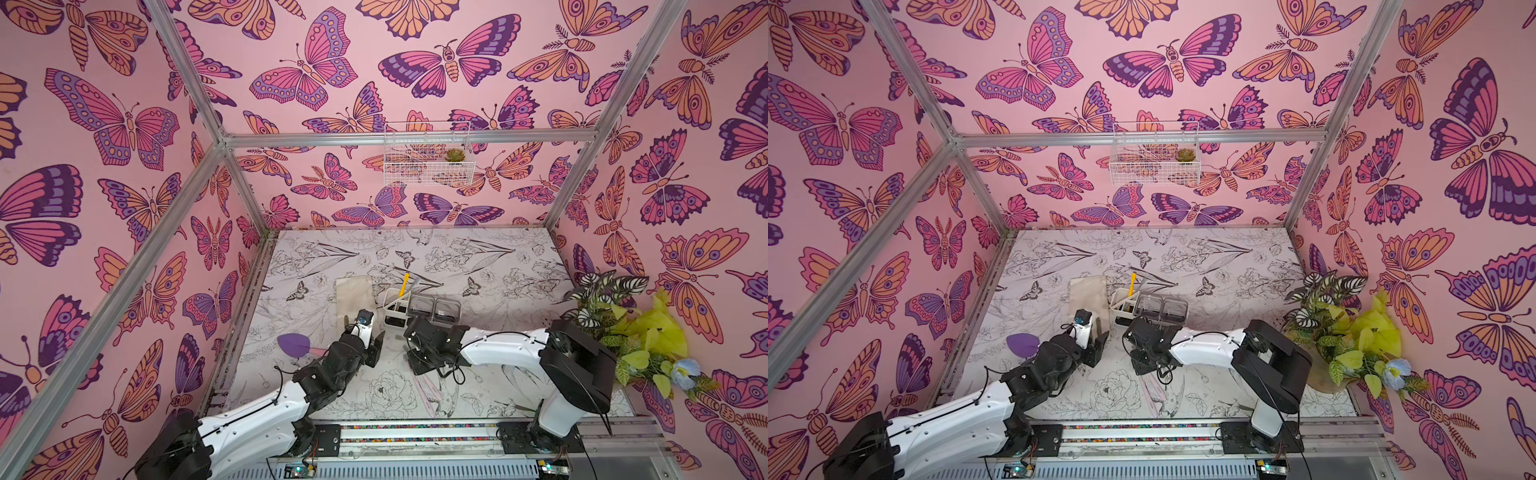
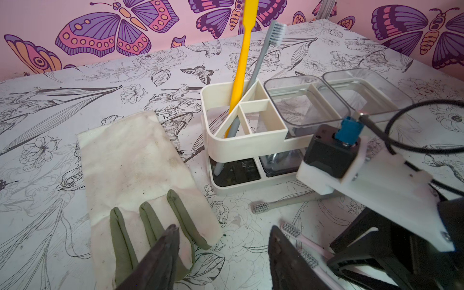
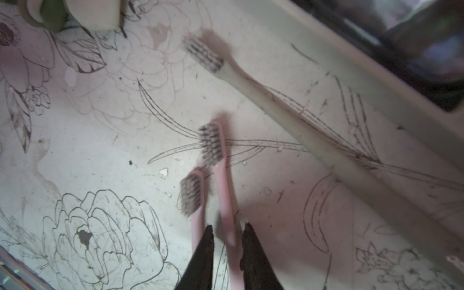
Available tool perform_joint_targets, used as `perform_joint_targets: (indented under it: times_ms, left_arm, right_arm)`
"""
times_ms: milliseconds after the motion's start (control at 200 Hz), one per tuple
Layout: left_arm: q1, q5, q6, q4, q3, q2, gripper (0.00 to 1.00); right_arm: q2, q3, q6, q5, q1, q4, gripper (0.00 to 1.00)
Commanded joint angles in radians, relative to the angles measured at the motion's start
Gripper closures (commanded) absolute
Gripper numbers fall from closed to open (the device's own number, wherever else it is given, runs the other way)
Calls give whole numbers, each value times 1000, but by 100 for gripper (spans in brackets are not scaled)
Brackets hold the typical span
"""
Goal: Place the toothbrush into the toothbrush holder
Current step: Pick up the toothbrush from the center of the board.
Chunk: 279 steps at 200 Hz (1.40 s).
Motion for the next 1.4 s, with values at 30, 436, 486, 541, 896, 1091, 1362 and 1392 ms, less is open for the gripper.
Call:
perform_joint_targets:
  times_ms: [30,436,486,541,896,1091,1362,1392]
  left_arm:
    - [-5,-1,-6,0,18,6,42]
    - [-4,-2,-6,0,17,13,41]
    - [-4,-2,-6,0,18,14,41]
    - [-4,1,-6,0,18,14,41]
    - [-4,8,-9,-1,18,21,41]
    - [-4,8,-13,0,18,19,41]
    - [-5,11,-11,-3,59,43,40]
    - [-4,11,-12,-5,59,42,40]
  right_arm:
    - [51,-19,-9,10,8,-38,78]
    - [42,-31,-12,33,8,-40,82]
    - [43,-30,-12,35,8,-45,85]
    - [46,-26,-12,40,8,-53,87]
    - [43,-36,-6,65,8,-68,94]
    - [54,-21,-12,65,8,-83,97]
    - [29,-18,-18,75,8,-79,100]
    - [27,-16,-19,75,8,-82,100]
